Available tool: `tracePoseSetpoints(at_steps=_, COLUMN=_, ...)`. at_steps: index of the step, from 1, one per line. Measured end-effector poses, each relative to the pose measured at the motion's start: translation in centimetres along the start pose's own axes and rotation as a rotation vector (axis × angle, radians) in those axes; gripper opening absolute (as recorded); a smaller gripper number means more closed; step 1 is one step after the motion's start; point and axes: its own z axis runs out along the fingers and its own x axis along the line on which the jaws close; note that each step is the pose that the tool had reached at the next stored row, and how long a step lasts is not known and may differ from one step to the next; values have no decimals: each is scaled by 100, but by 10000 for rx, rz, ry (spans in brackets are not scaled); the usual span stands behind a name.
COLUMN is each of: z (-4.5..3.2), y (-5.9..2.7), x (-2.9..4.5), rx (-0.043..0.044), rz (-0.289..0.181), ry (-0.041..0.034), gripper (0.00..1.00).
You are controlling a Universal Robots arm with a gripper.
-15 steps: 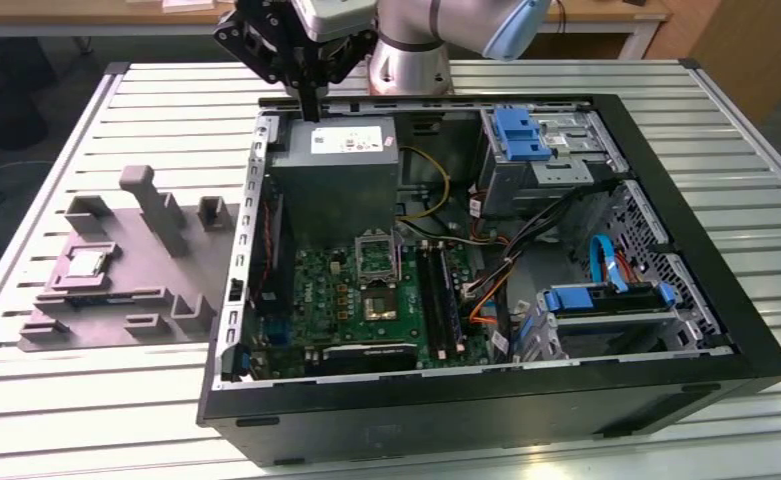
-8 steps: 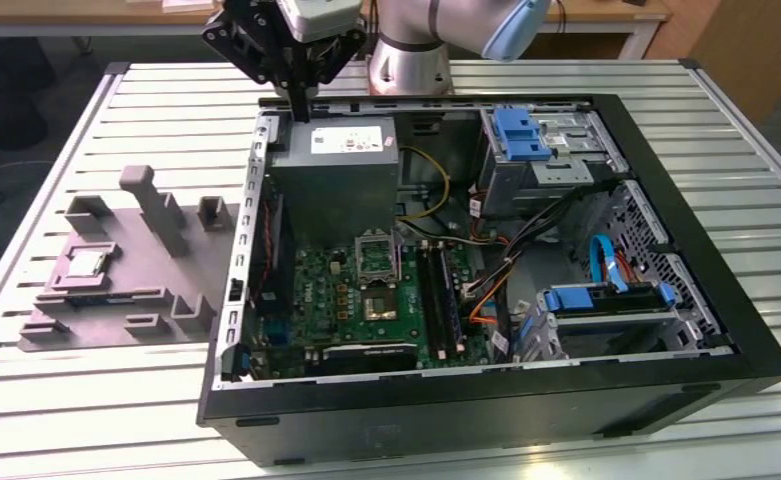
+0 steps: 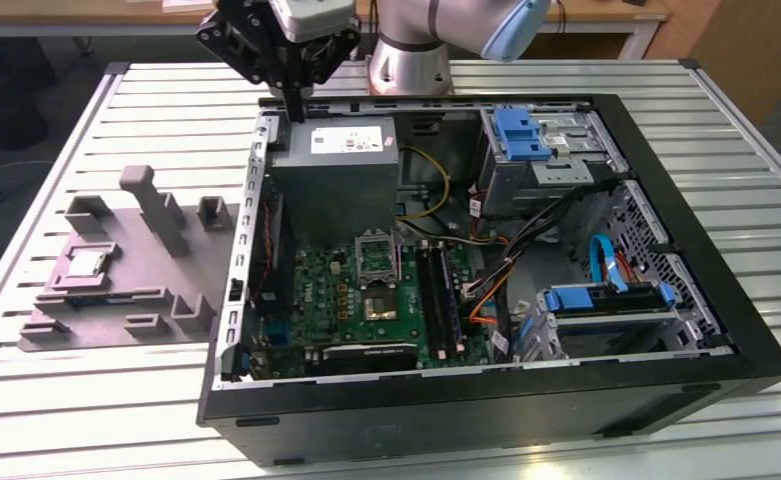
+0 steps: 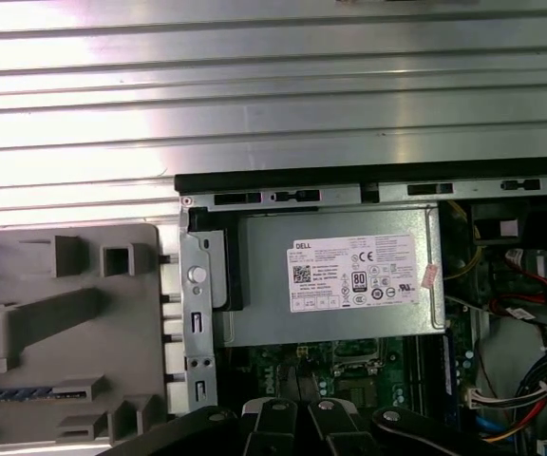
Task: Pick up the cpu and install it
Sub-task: 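Reach for the cpu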
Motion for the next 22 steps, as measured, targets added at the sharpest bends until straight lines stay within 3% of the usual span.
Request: tracePoseSetpoints(at_steps=22, z=-1, y=-6, x=86, rx=1, rz=0, ry=1, gripper=11)
